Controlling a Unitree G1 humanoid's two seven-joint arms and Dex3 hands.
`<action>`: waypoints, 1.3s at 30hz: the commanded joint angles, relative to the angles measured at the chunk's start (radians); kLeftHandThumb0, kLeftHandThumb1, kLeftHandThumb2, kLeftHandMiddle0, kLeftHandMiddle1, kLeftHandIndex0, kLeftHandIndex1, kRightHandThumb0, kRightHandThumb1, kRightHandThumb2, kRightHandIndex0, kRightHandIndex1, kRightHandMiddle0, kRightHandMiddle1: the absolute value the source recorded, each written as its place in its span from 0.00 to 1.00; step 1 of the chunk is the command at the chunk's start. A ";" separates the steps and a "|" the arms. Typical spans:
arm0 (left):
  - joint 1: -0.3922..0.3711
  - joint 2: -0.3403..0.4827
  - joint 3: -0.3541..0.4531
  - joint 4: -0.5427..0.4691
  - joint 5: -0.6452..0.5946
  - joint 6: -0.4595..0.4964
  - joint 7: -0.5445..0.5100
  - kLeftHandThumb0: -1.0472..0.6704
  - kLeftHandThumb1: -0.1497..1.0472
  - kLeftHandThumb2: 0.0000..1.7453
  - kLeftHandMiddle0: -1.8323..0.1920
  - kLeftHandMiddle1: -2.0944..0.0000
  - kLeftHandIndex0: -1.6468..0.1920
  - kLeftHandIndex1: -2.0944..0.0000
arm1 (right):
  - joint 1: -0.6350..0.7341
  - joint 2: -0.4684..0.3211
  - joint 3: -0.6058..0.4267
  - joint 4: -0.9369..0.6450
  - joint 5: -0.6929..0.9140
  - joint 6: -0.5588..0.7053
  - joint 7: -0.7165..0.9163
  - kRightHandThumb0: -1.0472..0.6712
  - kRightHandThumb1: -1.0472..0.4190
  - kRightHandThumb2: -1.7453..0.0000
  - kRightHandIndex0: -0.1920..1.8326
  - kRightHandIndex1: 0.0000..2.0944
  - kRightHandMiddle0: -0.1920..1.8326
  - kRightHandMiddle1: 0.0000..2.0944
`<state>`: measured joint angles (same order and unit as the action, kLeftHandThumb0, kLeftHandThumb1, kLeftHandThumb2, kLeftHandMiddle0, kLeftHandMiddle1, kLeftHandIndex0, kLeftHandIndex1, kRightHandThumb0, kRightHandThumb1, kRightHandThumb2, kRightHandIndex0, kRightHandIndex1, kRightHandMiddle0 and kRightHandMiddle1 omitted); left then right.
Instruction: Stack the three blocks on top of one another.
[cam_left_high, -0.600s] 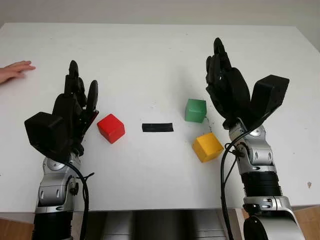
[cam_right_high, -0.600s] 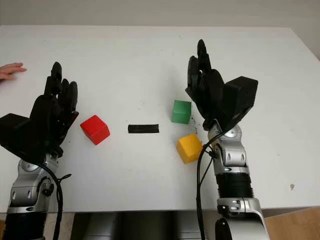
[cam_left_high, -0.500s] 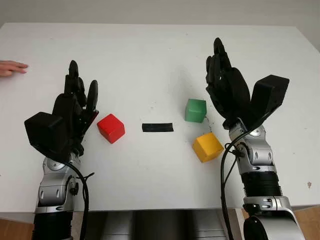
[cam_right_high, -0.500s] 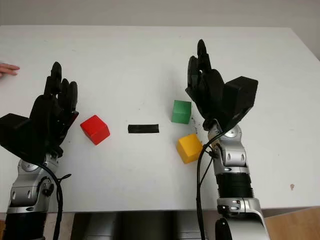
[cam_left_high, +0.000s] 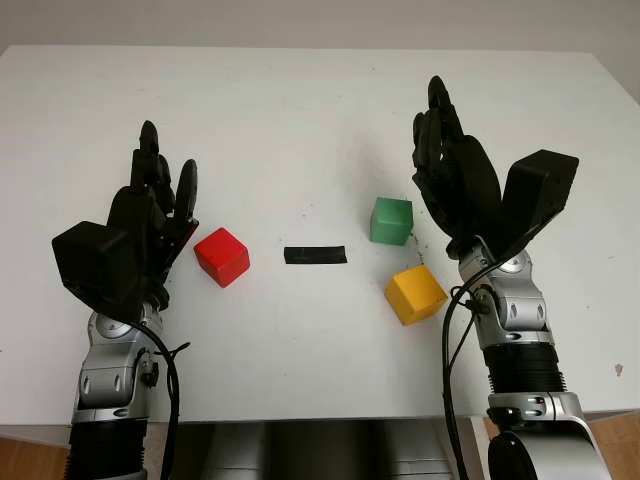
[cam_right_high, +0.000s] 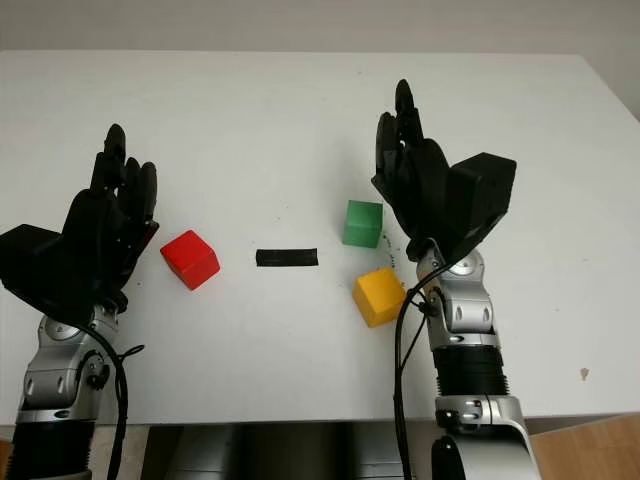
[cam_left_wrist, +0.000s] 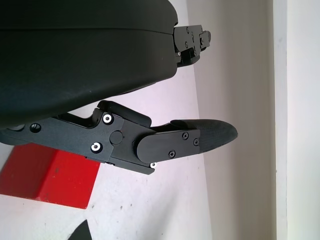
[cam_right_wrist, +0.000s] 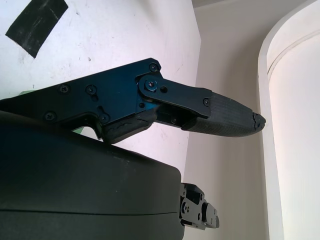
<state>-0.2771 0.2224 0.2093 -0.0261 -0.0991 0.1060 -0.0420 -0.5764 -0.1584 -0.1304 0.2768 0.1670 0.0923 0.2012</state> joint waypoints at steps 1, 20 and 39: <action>-0.008 0.024 0.008 -0.029 -0.001 0.002 -0.014 0.24 1.00 0.29 0.98 0.97 0.96 0.97 | -0.018 -0.012 -0.003 -0.007 0.001 -0.006 0.004 0.16 0.00 0.58 0.00 0.00 0.00 0.00; -0.097 0.600 -0.019 -0.047 0.145 -0.069 -0.475 0.35 0.92 0.02 0.68 0.96 0.66 0.86 | -0.045 -0.018 -0.036 -0.007 0.034 0.007 -0.013 0.14 0.00 0.58 0.00 0.00 0.00 0.00; -0.210 0.754 -0.272 -0.087 0.491 -0.225 -0.704 0.41 0.85 0.03 0.88 0.98 0.71 0.95 | -0.044 -0.020 -0.020 -0.006 0.008 0.006 -0.030 0.14 0.00 0.58 0.00 0.00 0.00 0.00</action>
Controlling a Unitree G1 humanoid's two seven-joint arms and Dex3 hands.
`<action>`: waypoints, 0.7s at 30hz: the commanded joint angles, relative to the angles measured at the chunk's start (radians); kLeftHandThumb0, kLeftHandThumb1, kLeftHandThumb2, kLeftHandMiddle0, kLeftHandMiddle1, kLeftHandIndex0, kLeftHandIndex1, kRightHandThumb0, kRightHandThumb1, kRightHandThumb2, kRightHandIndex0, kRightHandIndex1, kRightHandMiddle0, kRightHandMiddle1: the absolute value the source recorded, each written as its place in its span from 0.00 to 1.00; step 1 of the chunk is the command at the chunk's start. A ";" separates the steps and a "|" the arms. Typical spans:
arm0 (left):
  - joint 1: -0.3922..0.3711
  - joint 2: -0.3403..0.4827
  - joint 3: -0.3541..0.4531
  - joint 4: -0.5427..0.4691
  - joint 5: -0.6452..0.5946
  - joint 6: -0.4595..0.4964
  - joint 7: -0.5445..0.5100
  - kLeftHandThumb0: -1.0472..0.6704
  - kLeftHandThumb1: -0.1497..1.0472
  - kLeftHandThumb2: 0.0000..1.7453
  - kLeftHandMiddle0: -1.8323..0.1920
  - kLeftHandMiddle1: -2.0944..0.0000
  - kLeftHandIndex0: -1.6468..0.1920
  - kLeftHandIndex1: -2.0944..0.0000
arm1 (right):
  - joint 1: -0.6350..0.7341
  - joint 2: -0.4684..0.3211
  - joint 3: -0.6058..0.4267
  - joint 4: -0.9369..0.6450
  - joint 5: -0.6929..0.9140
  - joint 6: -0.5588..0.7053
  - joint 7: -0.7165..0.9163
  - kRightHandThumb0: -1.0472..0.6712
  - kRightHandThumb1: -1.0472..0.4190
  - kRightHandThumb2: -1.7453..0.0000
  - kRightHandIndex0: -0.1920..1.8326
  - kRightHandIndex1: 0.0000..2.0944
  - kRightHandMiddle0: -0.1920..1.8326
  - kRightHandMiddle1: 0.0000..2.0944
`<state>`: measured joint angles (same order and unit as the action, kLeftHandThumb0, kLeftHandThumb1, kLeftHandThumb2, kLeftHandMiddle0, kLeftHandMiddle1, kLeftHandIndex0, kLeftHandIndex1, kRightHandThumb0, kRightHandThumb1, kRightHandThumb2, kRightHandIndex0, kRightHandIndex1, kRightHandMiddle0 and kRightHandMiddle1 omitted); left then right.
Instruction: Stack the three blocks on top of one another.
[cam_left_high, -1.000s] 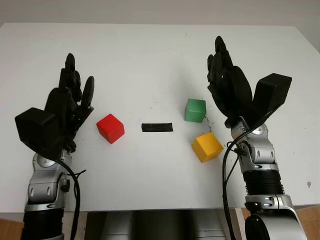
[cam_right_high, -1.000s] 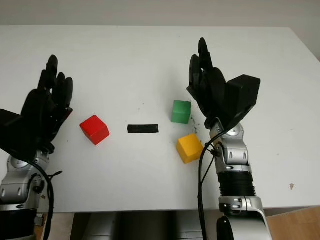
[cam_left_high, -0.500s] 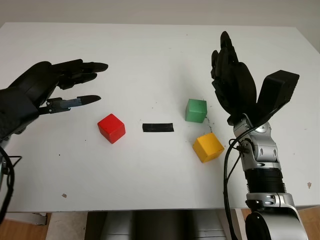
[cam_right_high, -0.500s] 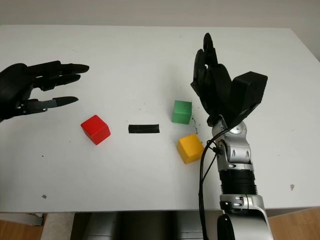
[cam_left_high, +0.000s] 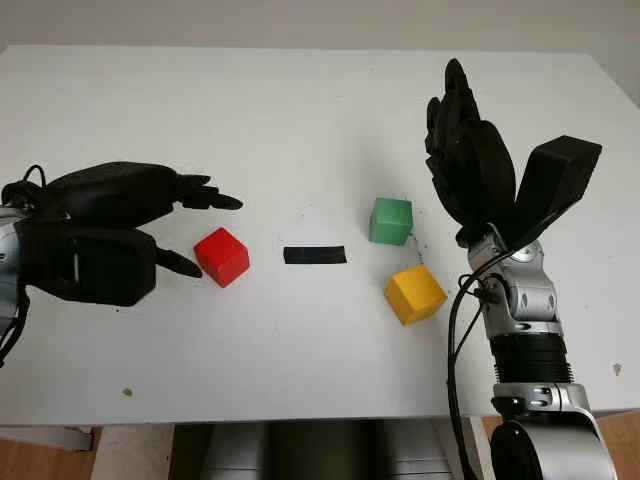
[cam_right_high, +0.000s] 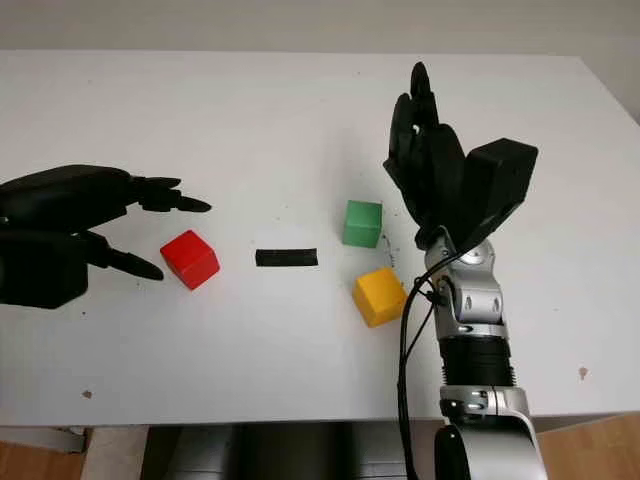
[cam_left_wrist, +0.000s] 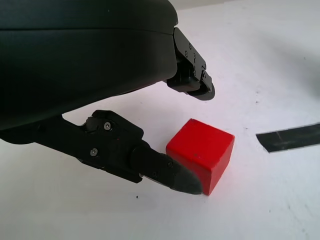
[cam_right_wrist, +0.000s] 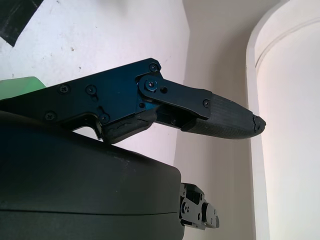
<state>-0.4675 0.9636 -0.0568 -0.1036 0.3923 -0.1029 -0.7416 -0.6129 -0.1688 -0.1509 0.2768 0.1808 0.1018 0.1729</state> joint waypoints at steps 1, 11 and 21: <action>-0.021 0.012 -0.008 -0.006 0.000 -0.031 -0.005 0.42 0.85 0.03 0.88 0.98 0.71 0.95 | -0.007 -0.011 0.001 -0.007 -0.007 -0.002 -0.002 0.14 0.00 0.58 0.00 0.00 0.00 0.00; -0.060 -0.004 -0.032 -0.003 0.044 -0.091 0.002 0.43 0.87 0.03 0.89 0.98 0.69 0.95 | -0.003 -0.005 -0.002 -0.017 -0.002 0.008 -0.005 0.14 0.00 0.58 0.00 0.00 0.00 0.00; -0.083 -0.015 -0.075 0.009 0.138 -0.139 0.020 0.45 0.85 0.03 0.89 0.97 0.65 0.93 | 0.003 -0.010 -0.003 -0.029 0.000 0.020 -0.001 0.14 0.00 0.58 0.00 0.00 0.00 0.00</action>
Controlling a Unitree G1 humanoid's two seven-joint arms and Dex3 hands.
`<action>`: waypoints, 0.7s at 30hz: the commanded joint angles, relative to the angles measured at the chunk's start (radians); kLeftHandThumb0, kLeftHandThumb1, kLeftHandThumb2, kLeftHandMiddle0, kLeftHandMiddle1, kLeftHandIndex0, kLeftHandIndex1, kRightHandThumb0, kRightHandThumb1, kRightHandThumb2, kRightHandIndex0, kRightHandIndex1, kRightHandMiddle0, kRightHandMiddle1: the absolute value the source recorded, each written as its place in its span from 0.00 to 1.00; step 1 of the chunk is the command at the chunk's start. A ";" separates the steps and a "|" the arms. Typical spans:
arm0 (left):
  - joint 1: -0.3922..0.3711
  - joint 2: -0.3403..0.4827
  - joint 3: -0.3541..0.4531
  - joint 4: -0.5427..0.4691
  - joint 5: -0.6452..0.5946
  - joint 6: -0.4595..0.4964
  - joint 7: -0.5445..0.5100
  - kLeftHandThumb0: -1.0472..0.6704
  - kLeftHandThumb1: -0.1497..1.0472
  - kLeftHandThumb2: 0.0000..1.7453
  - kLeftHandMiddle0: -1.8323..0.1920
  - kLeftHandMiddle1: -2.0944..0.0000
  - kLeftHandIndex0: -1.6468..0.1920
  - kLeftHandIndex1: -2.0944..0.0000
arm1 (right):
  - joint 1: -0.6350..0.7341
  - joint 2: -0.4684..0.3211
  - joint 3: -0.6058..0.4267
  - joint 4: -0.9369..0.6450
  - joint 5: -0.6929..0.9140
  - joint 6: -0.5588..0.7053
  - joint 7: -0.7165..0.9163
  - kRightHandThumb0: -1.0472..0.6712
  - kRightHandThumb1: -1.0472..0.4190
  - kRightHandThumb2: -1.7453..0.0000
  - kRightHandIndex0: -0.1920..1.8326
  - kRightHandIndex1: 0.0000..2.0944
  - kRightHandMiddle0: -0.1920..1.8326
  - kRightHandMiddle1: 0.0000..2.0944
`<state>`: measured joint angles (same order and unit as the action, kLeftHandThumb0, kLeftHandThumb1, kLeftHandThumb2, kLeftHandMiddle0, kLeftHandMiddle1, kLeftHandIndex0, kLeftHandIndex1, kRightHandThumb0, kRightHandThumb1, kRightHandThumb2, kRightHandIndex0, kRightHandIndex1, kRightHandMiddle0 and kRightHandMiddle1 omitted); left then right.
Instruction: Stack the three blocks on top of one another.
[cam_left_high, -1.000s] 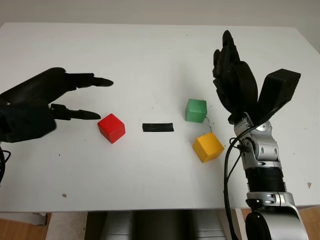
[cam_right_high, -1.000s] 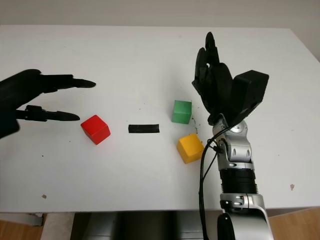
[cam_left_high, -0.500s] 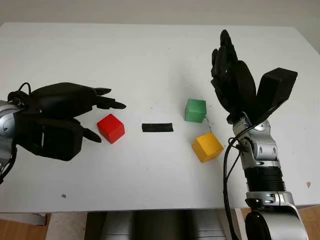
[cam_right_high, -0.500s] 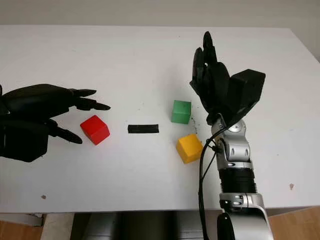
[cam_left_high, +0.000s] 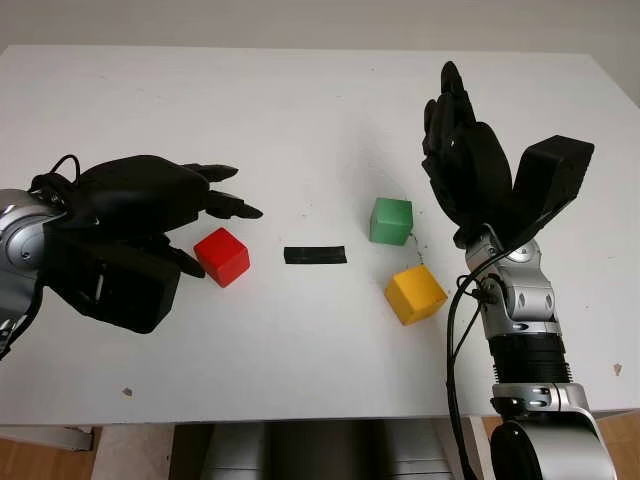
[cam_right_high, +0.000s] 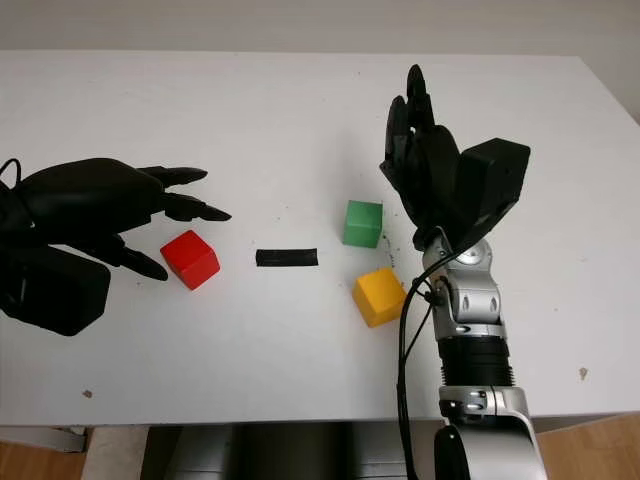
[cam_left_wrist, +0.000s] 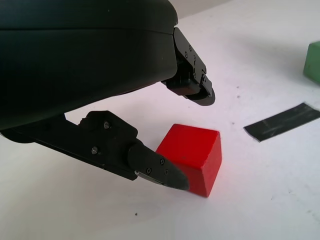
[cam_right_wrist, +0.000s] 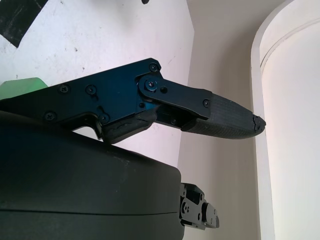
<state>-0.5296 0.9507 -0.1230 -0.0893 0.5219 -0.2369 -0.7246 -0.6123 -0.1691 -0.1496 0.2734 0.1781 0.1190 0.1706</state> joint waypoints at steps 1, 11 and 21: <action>-0.019 -0.003 -0.014 -0.006 0.026 -0.009 0.010 0.45 0.85 0.03 0.89 0.97 0.65 0.93 | 0.002 -0.009 -0.004 -0.026 0.002 0.004 0.000 0.14 0.00 0.58 0.00 0.00 0.00 0.00; 0.002 -0.004 -0.027 -0.003 0.096 -0.032 0.042 0.43 0.84 0.03 0.90 0.98 0.64 0.92 | 0.001 -0.009 -0.005 -0.031 0.006 0.010 0.001 0.14 0.00 0.58 0.00 0.00 0.00 0.00; 0.021 -0.021 -0.029 0.006 0.139 -0.031 0.086 0.38 0.86 0.04 0.91 0.98 0.65 0.89 | 0.003 -0.010 -0.006 -0.032 0.006 0.009 0.004 0.14 0.00 0.57 0.00 0.00 0.00 0.00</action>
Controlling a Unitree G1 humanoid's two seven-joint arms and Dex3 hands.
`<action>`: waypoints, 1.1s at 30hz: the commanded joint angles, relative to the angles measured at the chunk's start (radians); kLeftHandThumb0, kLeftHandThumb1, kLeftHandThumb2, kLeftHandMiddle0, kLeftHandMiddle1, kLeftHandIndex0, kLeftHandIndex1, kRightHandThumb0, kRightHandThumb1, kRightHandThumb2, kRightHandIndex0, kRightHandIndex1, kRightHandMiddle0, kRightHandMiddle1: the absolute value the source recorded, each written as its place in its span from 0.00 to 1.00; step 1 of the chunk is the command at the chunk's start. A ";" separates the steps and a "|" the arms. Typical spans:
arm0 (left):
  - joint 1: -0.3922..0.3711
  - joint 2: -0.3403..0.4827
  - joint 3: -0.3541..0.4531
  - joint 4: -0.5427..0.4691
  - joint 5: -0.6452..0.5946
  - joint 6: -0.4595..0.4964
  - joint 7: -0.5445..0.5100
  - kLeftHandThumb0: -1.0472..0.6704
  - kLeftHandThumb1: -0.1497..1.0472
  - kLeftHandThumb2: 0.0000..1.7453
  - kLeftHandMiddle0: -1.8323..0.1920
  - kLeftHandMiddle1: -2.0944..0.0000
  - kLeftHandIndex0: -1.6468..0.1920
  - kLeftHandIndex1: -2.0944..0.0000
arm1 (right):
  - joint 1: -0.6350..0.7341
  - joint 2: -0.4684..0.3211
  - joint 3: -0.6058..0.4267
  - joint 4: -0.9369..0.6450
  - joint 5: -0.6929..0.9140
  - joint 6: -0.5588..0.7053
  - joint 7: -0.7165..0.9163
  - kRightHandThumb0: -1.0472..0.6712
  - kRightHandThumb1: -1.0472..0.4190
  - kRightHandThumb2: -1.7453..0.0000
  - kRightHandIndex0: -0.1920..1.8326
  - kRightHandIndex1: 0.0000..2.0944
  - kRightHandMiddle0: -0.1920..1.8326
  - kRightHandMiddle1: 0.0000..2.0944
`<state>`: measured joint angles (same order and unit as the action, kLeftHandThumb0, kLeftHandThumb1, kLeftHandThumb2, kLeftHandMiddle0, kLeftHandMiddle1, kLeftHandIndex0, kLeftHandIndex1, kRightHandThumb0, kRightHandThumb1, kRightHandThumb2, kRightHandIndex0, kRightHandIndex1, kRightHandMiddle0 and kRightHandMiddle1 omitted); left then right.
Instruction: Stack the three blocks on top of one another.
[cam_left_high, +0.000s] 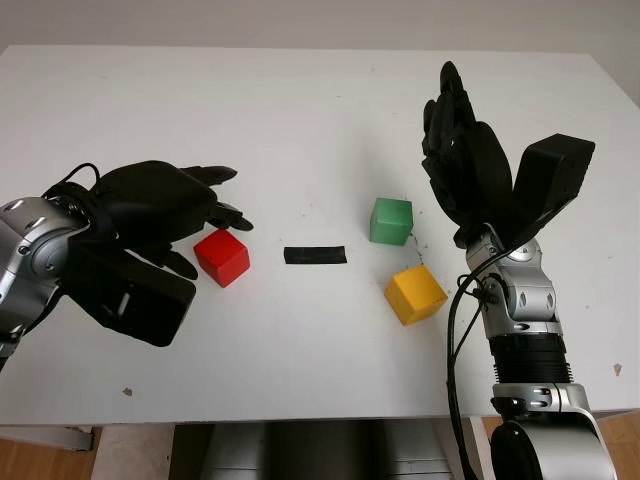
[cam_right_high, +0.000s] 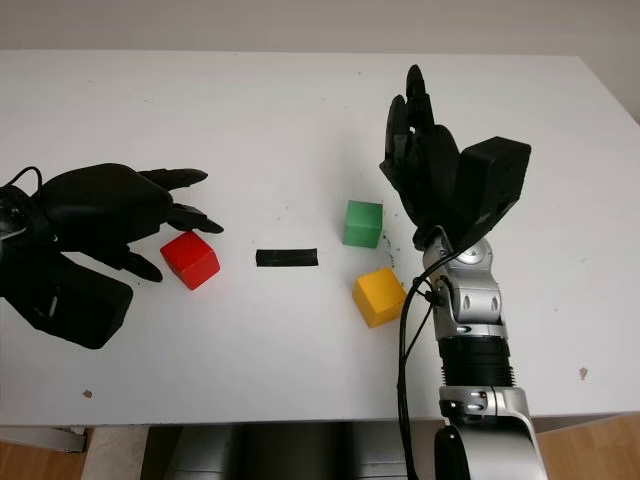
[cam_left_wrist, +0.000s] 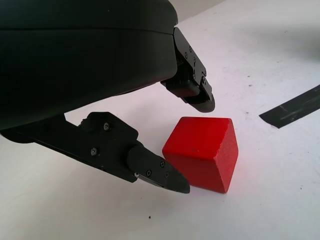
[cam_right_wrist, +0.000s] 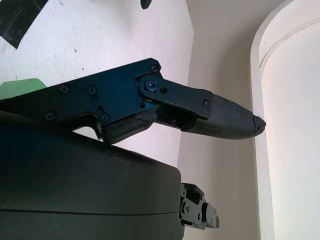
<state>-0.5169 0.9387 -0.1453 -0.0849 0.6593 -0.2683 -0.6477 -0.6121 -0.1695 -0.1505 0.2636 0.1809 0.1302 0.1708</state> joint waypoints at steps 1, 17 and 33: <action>0.010 -0.013 -0.007 0.002 0.003 0.002 0.012 0.37 0.87 0.04 0.91 0.98 0.65 0.89 | 0.003 -0.010 -0.005 -0.021 0.004 -0.003 0.005 0.14 0.00 0.58 0.00 0.00 0.00 0.00; 0.020 -0.053 -0.020 0.038 0.015 -0.004 0.053 0.34 0.89 0.03 0.91 0.97 0.78 0.62 | 0.006 -0.011 -0.006 -0.024 0.003 -0.002 0.003 0.14 0.00 0.58 0.00 0.00 0.00 0.00; 0.017 -0.044 -0.051 0.078 0.106 -0.071 0.135 0.33 0.88 0.03 0.87 0.97 0.79 0.42 | 0.015 -0.014 -0.007 -0.035 0.019 0.012 0.010 0.15 0.00 0.58 0.00 0.00 0.00 0.00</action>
<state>-0.5044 0.8917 -0.1866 -0.0058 0.7569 -0.3338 -0.5198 -0.6032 -0.1715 -0.1534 0.2529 0.1991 0.1409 0.1778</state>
